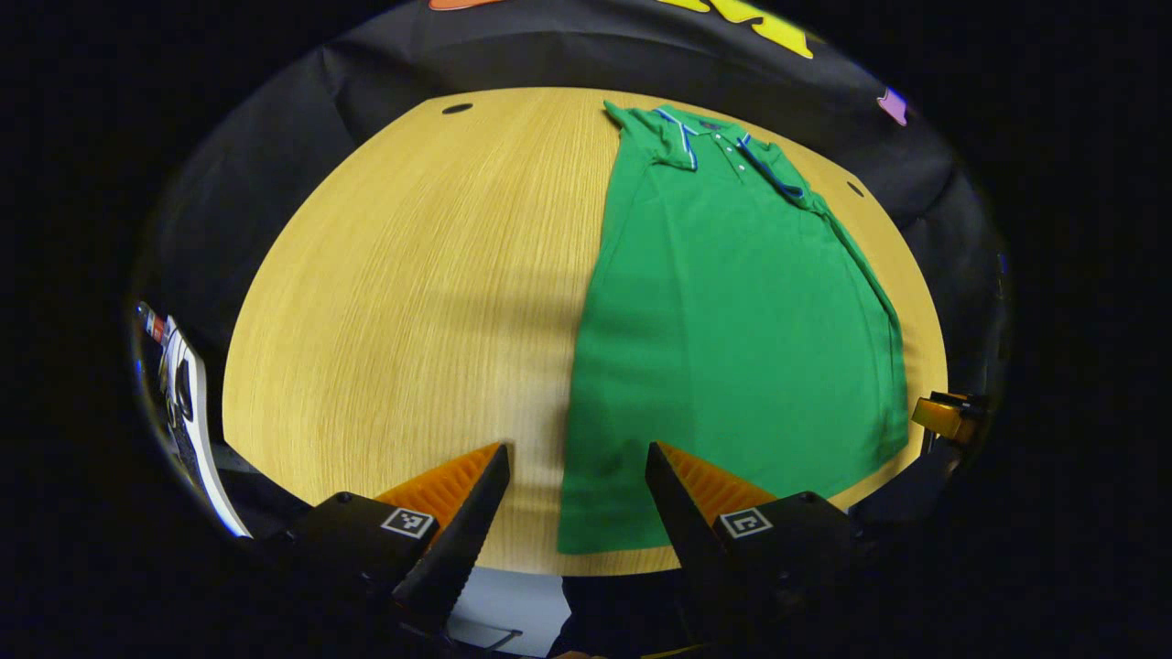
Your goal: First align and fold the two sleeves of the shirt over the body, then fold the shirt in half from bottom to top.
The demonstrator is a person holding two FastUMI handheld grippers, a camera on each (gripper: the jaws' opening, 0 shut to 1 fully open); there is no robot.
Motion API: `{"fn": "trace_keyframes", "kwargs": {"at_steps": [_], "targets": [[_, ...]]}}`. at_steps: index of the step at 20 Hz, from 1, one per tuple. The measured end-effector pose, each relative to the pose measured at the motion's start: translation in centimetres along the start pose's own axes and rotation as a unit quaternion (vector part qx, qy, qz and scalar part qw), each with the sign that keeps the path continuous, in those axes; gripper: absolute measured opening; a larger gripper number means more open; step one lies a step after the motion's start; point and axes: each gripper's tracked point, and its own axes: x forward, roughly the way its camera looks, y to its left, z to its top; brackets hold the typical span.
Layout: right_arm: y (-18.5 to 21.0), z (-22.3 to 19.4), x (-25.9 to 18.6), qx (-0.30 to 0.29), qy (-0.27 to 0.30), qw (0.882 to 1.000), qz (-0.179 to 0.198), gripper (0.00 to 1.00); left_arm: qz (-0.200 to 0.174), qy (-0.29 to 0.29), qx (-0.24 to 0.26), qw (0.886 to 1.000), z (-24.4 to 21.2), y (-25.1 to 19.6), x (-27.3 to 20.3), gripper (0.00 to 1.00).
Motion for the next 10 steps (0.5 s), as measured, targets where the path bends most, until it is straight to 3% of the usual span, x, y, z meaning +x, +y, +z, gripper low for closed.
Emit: {"fn": "trace_keyframes", "kwargs": {"at_steps": [3,4,8,10], "targets": [[-1.3,-1.8,1.0,0.012,0.046,0.999,-0.020,0.92,0.012,0.041,-0.008,0.999,-2.1,0.4,-0.2,0.97],[-1.2,-2.1,1.3,0.016,0.056,0.998,-0.018,0.97,0.014,0.048,-0.011,0.999,-2.5,0.3,-0.3,0.97],[-1.0,-3.0,1.9,0.003,0.095,0.995,-0.022,1.00,0.024,0.077,-0.012,0.997,-3.4,0.5,-0.1,0.97],[-1.1,-2.9,1.9,-0.015,0.107,0.994,-0.029,0.95,0.024,0.085,-0.001,0.996,-3.2,0.3,-0.1,0.95]]}}
